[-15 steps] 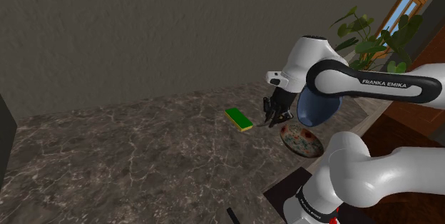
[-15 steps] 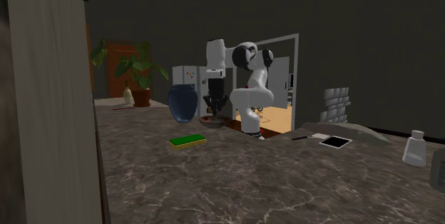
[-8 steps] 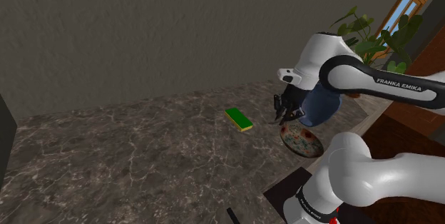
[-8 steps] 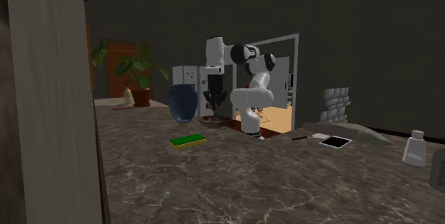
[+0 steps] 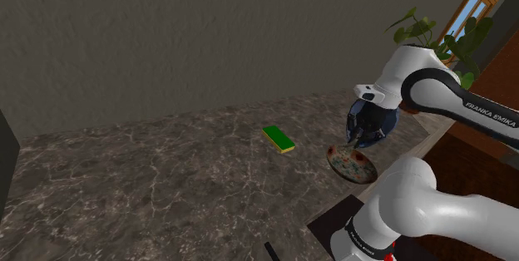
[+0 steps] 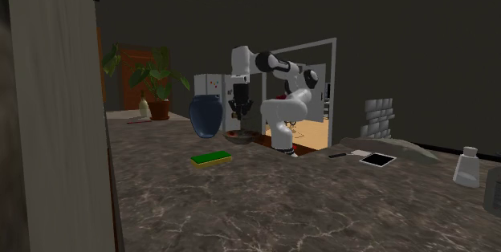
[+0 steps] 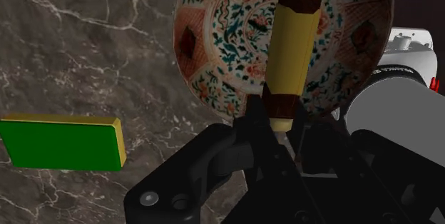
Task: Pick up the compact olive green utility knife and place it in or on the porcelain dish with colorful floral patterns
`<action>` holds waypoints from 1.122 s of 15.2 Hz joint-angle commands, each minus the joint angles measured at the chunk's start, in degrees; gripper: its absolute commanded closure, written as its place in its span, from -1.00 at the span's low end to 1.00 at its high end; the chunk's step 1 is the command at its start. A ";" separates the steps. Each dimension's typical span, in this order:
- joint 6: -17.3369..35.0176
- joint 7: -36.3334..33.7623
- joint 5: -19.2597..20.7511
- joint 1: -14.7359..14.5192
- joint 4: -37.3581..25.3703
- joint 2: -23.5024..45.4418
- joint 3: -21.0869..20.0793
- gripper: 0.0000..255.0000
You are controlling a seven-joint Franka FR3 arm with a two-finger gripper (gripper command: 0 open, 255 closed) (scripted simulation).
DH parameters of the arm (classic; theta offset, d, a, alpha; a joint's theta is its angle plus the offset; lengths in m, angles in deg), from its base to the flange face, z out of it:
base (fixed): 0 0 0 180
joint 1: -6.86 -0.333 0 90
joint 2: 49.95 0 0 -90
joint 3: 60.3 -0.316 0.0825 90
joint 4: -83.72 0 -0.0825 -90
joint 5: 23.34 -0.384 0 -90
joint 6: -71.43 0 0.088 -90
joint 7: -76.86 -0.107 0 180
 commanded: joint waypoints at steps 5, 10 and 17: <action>-1.17 4.60 5.46 4.43 2.39 -3.75 5.19 1.00; 1.53 4.90 8.23 6.10 6.09 -4.49 8.00 1.00; 4.42 5.27 11.34 7.93 9.49 -4.66 11.14 1.00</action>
